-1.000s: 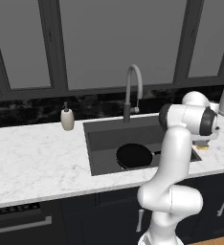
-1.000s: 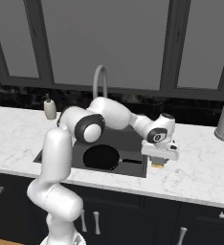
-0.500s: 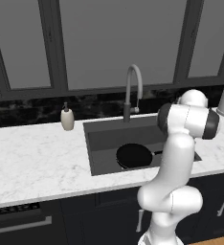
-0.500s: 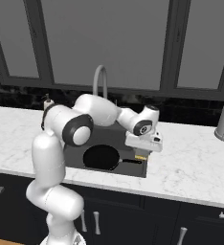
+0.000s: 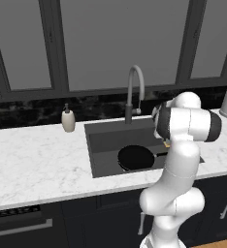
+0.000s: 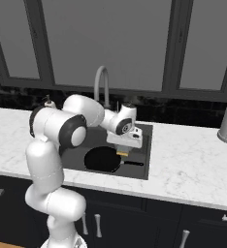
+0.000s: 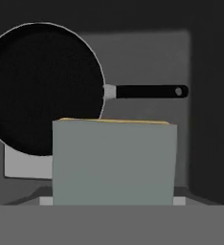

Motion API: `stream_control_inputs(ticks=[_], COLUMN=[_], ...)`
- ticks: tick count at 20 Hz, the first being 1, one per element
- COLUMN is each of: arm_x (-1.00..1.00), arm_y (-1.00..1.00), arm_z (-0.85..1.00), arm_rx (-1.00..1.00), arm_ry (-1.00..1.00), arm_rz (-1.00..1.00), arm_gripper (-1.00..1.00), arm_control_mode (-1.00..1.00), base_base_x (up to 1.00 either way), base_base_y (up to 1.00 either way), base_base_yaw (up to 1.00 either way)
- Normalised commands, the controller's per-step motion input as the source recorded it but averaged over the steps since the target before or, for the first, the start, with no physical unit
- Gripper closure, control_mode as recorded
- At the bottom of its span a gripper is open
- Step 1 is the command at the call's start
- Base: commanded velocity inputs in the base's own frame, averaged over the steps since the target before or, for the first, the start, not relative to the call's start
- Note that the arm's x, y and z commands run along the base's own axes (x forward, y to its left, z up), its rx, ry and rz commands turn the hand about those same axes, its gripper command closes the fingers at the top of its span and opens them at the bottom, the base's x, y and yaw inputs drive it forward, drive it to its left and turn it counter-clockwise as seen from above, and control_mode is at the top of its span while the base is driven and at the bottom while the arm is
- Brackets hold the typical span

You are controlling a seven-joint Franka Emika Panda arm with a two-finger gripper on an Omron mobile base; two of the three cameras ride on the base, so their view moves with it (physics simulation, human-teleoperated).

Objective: Pick the pan and sponge and place them into the sink. Then turn on the water.

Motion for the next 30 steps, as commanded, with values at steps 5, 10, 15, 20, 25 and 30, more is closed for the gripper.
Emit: stream_control_inputs(ticks=[5,10,15,20,25,30], arm_x=[0.42,0.47,0.49,0.16,0.0,0.0], arm_y=[0.02,0.0,0.0,0.0,0.04,0.36], arm_z=[-0.28,-0.29,-0.27,-0.24,-0.12,-0.04], arm_rx=[0.0,0.0,0.0,0.04,0.04,0.0], arm_ry=[0.0,0.0,0.0,-0.07,-0.09,0.0], arm_rz=[0.01,0.06,0.11,0.12,0.14,0.07], arm_gripper=[1.0,1.0,1.0,1.0,1.0,1.0], arm_control_mode=[-1.0,-1.0,-1.0,-1.0,-1.0,-1.0], base_base_x=[0.0,0.0,0.0,0.0,0.0,0.0], base_base_y=[0.0,0.0,0.0,0.0,0.0,0.0], base_base_yaw=[0.0,0.0,0.0,0.0,0.0,0.0])
